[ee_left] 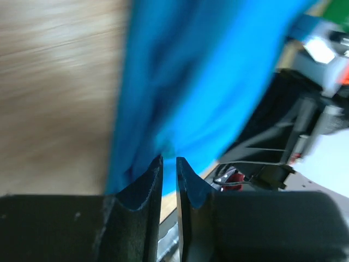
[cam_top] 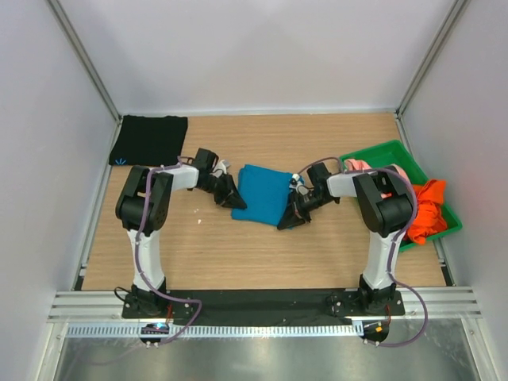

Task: Fold and stack the t-shirts
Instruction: Neatly place the folded tshirt to the corner

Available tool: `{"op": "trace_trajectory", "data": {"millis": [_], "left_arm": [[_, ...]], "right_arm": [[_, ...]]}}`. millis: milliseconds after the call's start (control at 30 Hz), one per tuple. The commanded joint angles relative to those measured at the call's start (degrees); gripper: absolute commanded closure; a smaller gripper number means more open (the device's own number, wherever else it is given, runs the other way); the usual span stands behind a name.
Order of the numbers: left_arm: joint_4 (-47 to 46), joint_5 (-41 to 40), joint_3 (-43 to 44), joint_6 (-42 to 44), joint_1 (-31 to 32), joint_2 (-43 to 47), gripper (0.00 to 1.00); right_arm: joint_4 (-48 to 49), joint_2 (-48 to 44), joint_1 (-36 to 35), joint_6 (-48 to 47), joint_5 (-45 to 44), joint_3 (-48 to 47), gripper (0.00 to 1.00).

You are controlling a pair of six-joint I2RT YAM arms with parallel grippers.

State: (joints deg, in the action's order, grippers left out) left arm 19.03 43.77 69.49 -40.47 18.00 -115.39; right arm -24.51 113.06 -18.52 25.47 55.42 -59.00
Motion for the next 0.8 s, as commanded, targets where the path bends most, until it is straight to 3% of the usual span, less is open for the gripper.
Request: {"op": "trace_trajectory", "data": {"millis": [0, 200, 333, 533, 767], "left_arm": [[-1.5, -2.0, -1.8, 0.8, -0.1, -0.8, 0.84], [0.0, -1.5, 0.5, 0.1, -0.3, 3.8, 0.83], [0.1, -1.9, 7.7, -2.1, -0.3, 4.8, 0.73], [-3.6, 0.4, 21.6, -6.9, -0.4, -5.7, 0.71], [-9.5, 1.9, 27.8, -10.7, -0.3, -15.5, 0.74]], "right_arm": [[2.4, -2.2, 2.3, -1.4, -0.6, 3.3, 0.9], [0.3, -8.2, 3.2, 0.4, -1.2, 0.6, 0.9], [3.0, -7.9, 4.9, 5.5, -3.2, -5.2, 0.89], [10.1, -0.7, 8.2, 12.8, -5.7, -12.5, 0.89], [11.6, 9.9, 10.5, 13.1, -3.8, -20.3, 0.89]]}}
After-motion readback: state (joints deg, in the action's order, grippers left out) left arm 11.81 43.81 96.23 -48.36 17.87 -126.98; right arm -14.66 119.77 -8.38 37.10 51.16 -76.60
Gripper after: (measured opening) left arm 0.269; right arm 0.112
